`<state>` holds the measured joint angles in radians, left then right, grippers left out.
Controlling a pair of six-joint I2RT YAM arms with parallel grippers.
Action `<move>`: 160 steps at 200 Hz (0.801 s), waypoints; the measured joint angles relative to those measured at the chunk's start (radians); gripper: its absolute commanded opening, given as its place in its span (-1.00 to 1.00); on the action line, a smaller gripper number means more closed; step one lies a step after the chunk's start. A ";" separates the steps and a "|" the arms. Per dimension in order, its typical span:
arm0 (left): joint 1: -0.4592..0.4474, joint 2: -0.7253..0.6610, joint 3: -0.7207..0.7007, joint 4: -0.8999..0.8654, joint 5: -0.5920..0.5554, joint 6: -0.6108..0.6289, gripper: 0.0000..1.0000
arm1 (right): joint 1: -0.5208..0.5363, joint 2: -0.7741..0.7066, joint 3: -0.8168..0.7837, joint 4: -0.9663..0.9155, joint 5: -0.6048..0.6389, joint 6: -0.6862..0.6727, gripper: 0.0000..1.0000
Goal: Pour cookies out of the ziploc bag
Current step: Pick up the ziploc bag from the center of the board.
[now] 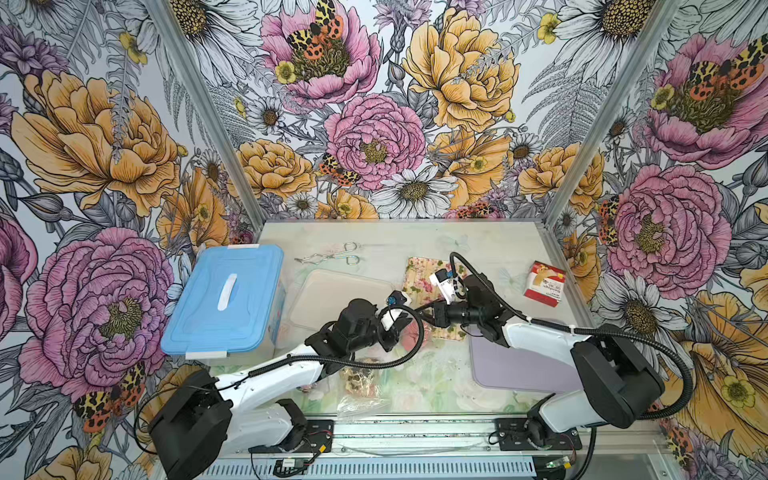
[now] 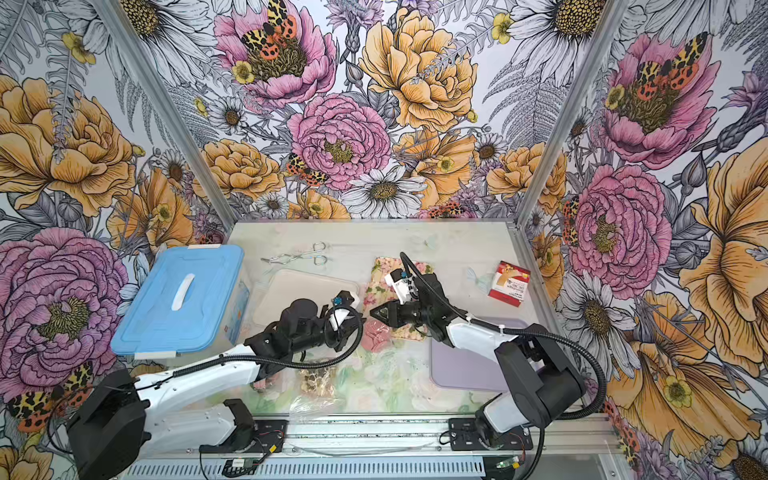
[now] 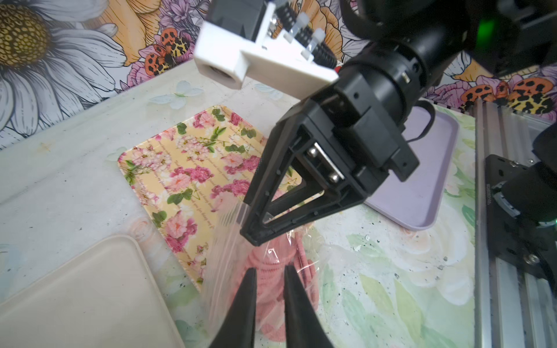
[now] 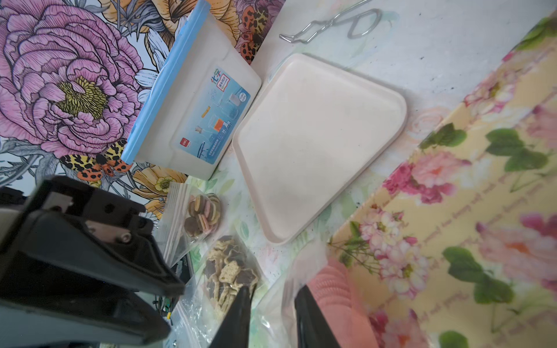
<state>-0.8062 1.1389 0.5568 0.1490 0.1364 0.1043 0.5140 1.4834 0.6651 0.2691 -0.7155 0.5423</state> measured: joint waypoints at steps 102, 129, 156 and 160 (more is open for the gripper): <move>0.070 -0.035 0.000 -0.057 -0.024 -0.024 0.00 | 0.062 -0.170 -0.054 -0.075 0.123 0.004 -1.00; 0.069 -0.035 0.000 -0.075 -0.024 -0.052 -0.02 | 0.145 -0.315 -0.159 -0.072 0.280 0.049 -1.00; 0.035 -0.050 0.004 -0.124 -0.054 -0.121 -0.03 | 0.232 -0.419 -0.336 -0.002 0.440 0.102 -1.00; 0.023 -0.057 0.004 -0.134 -0.059 -0.134 -0.02 | 0.243 -0.431 -0.368 0.015 0.461 0.108 -1.00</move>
<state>-0.7834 1.0817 0.5606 0.0151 0.0772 -0.0296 0.7567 1.0519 0.2970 0.2844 -0.2543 0.6502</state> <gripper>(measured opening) 0.481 0.042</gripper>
